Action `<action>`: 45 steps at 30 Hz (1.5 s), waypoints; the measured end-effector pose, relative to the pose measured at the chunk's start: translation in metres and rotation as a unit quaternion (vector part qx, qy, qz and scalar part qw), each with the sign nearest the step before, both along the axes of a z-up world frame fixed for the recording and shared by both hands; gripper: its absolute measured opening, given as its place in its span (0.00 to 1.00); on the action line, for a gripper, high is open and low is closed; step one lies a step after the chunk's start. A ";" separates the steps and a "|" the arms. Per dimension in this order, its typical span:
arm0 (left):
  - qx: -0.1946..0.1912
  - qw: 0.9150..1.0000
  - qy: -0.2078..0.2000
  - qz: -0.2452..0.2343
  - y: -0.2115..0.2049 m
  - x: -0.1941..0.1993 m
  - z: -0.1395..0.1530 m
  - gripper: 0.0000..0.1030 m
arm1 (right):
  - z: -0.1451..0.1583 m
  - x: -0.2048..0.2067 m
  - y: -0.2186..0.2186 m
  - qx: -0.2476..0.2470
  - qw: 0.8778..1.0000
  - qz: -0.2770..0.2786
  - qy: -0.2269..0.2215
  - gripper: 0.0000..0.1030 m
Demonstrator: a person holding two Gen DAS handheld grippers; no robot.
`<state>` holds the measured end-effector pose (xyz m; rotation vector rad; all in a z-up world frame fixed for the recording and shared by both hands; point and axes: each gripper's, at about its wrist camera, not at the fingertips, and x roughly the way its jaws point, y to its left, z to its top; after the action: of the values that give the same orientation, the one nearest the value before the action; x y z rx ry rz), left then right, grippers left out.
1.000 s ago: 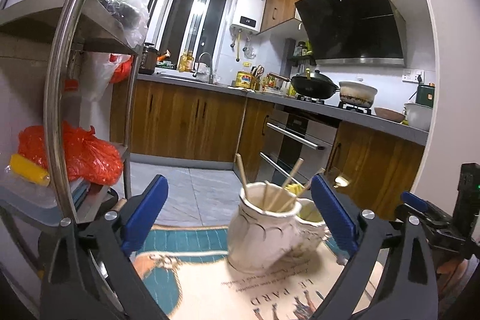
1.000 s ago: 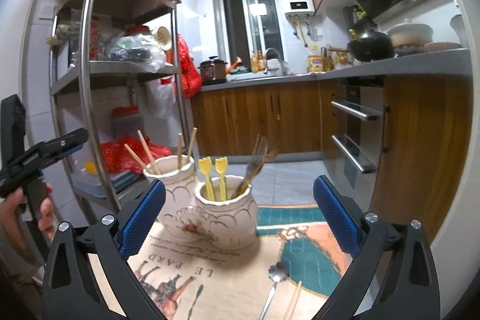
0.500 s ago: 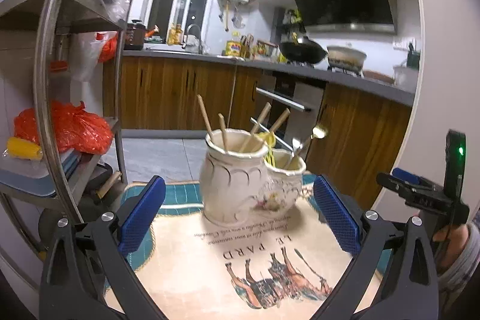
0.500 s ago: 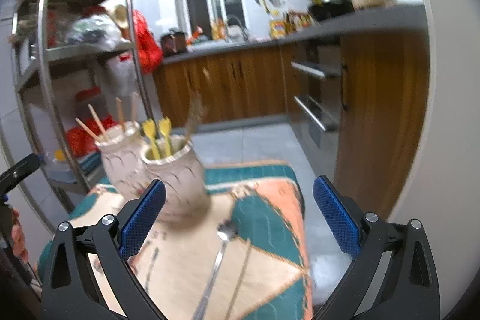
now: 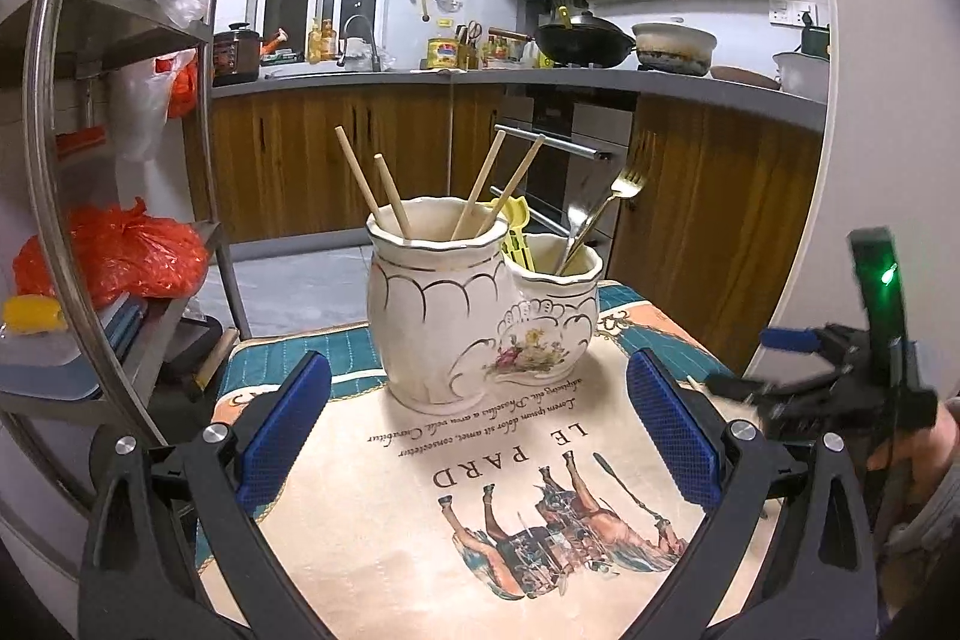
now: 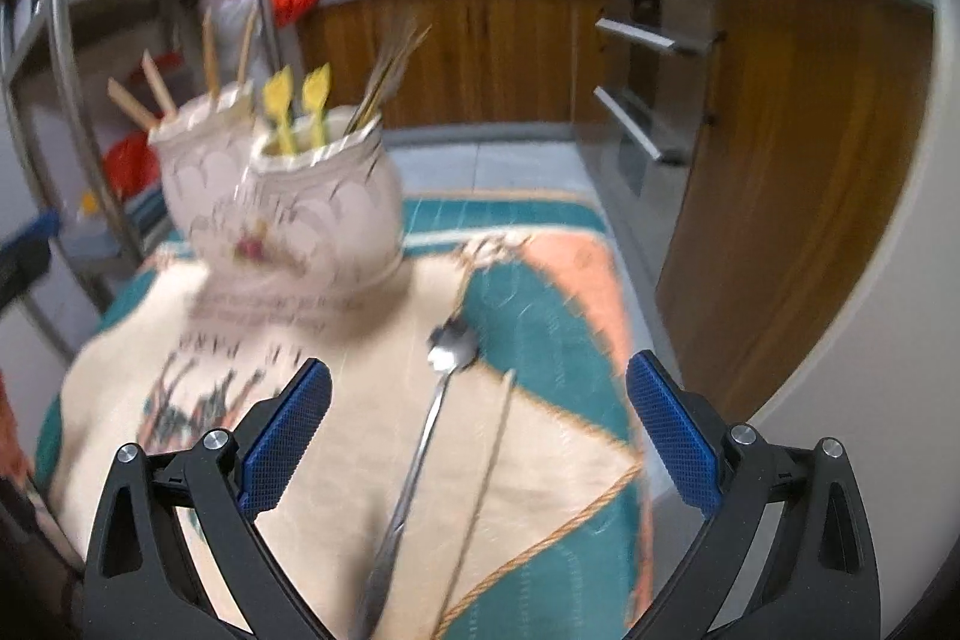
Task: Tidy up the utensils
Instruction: 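Close the right tool on the silver spoon handle, then grasp the last chopstick with the left tool while the right tool lifts the spoon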
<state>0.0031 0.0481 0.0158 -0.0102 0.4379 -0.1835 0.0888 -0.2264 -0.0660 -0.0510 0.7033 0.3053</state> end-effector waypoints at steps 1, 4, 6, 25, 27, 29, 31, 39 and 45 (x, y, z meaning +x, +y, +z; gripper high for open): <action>0.000 1.000 0.000 -0.001 0.000 0.000 0.000 0.94 | -0.002 0.000 0.005 -0.005 1.000 0.005 0.004 0.95; 0.003 1.000 0.000 -0.002 0.000 0.000 0.000 0.94 | -0.008 0.001 0.014 -0.021 1.000 0.014 0.017 0.95; 0.002 1.000 0.000 -0.002 0.000 0.000 0.000 0.94 | -0.010 0.002 0.016 -0.020 0.999 0.017 0.025 0.93; -0.001 1.000 -0.004 -0.011 0.000 -0.003 0.002 0.94 | -0.029 0.016 0.030 -0.038 0.995 0.034 0.082 0.27; 0.000 1.000 -0.005 -0.010 0.000 -0.004 0.002 0.94 | -0.029 0.018 0.031 -0.038 0.995 0.034 0.083 0.20; 0.000 1.000 -0.005 -0.009 0.000 -0.004 0.002 0.94 | -0.028 0.021 0.031 -0.037 0.995 0.033 0.082 0.11; 0.001 1.000 -0.004 -0.009 0.000 -0.004 0.001 0.94 | -0.029 0.022 0.029 -0.031 0.995 0.034 0.084 0.06; 0.018 1.000 -0.001 -0.014 -0.010 -0.002 -0.004 0.94 | -0.018 0.017 0.025 -0.001 0.997 0.044 0.062 0.04; 0.015 0.999 0.020 -0.024 -0.020 0.004 -0.011 0.94 | 0.001 0.009 0.012 0.040 0.997 0.057 0.034 0.04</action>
<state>0.0075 0.0285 0.0043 0.0265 0.4808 -0.2250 0.0973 -0.2142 -0.0646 -0.0053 0.7569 0.4462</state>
